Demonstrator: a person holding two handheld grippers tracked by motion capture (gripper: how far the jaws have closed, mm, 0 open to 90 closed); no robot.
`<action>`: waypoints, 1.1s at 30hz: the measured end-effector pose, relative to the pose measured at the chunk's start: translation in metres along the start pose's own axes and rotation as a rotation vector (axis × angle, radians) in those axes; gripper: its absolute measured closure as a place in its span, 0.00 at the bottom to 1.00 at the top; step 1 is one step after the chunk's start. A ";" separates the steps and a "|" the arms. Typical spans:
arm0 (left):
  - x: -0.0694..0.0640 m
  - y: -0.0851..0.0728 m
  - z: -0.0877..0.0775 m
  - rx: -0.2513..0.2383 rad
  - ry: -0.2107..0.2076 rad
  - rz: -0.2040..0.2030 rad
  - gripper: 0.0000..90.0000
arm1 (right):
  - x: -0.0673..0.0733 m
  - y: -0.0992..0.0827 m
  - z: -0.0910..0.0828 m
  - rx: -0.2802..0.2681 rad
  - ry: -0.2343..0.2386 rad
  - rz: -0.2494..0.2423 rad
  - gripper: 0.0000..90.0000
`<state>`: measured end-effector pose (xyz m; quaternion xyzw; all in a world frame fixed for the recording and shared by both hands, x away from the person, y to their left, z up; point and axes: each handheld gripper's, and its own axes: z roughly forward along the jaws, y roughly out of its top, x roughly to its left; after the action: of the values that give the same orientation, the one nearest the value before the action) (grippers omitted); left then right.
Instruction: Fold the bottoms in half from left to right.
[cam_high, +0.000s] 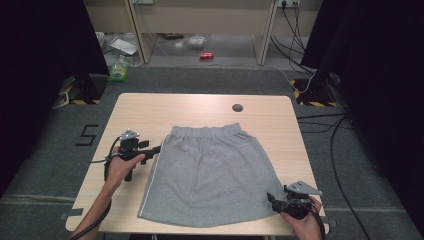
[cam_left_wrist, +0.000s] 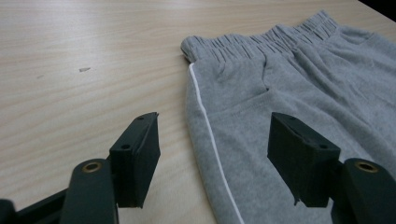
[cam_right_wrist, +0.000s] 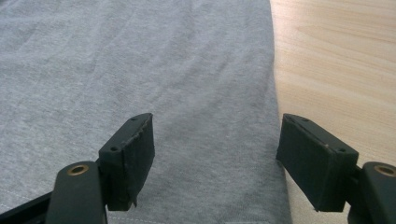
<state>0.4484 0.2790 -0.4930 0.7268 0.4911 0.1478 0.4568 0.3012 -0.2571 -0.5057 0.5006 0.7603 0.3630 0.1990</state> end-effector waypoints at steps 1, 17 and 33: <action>0.001 0.003 0.006 0.001 -0.003 -0.009 0.38 | 0.000 0.000 0.000 0.000 0.000 0.001 0.31; 0.001 0.034 0.043 0.023 -0.008 -0.034 0.42 | -0.001 -0.001 0.002 0.007 0.012 0.006 0.31; 0.004 0.044 0.081 0.082 0.033 -0.042 0.53 | 0.000 -0.001 0.003 0.011 0.022 0.008 0.31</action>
<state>0.5301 0.2359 -0.5020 0.7319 0.5195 0.1299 0.4213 0.3026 -0.2568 -0.5081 0.5006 0.7625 0.3649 0.1867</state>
